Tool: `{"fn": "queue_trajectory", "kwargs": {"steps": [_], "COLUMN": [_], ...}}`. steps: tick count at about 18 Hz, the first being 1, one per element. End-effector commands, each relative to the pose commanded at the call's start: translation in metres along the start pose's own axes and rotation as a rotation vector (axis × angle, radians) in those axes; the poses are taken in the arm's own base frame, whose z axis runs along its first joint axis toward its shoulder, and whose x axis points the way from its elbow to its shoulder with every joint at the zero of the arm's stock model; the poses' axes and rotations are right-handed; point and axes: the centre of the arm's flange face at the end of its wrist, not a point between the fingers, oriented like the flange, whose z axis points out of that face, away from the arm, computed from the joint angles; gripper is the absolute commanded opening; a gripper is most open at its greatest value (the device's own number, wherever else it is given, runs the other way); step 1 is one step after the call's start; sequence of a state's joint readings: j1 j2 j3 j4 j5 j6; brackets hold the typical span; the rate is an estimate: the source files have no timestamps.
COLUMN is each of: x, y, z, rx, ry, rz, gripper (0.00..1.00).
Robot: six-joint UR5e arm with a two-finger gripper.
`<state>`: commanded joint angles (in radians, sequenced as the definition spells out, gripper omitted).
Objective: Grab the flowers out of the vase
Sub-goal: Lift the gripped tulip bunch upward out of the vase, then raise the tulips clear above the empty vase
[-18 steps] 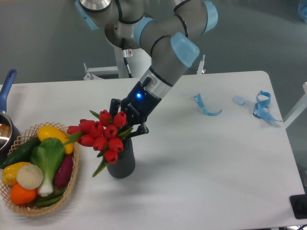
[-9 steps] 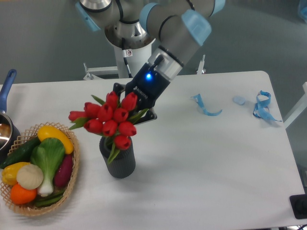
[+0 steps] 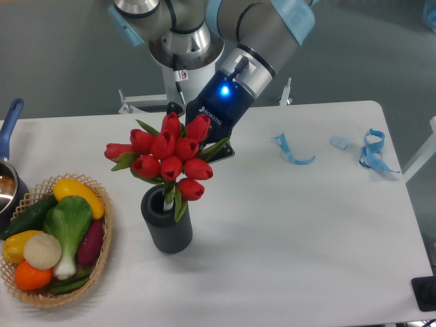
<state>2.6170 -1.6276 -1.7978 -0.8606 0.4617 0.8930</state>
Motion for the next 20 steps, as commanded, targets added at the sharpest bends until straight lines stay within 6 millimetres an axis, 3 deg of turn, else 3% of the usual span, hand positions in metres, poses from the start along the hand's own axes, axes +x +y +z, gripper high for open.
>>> {"fn": "queue_trajectory", "kwargs": {"steps": [5, 11, 16, 18, 20], "x": [-0.001, -0.003, -0.040, -0.083, -0.107], "y": [-0.019, -0.023, -0.016, 0.003, 0.006], "z": [-0.011, -0.019, -0.060, -0.077, -0.085], "rx": [0.011, 0.011, 0.023, 0.015, 0.016], "ry": [-0.019, -0.043, -0.137, -0.177, -0.195], "rz": [-0.046, -0.047, 0.051, 0.073, 0.081], "gripper": [0.23, 0.23, 0.23, 0.23, 0.23]}}
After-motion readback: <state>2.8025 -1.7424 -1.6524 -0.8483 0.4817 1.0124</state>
